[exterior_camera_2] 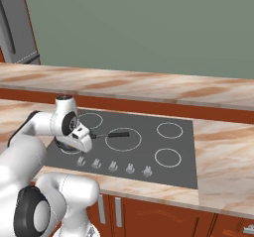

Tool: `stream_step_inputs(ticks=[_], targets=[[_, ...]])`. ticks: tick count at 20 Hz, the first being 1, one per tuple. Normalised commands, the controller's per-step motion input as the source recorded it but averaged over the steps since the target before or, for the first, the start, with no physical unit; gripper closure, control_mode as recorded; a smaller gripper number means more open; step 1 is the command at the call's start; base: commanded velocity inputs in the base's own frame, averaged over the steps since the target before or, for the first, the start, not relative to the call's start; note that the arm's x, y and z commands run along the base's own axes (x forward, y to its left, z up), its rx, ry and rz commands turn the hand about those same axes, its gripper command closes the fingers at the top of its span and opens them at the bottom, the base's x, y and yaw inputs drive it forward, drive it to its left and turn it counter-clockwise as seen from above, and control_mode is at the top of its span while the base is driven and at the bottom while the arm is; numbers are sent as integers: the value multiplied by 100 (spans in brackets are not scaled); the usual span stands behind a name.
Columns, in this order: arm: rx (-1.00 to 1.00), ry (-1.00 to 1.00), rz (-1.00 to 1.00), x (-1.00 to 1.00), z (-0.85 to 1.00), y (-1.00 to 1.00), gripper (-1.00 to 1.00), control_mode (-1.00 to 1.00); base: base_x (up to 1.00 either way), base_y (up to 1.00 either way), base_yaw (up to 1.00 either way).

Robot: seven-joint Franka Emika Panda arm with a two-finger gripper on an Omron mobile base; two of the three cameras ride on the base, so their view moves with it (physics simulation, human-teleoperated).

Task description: Place the pan on the front left burner on the stove. Then place the tomato and the onion in the pan and turn on the front left burner.

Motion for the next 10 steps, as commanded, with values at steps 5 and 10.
stream_step_inputs(ticks=[5,10], targets=[[0,0,9,0,-29,0,-100,-100,0,0,0],[1,0,7,0,-38,0,-100,-100,0,0,0]])
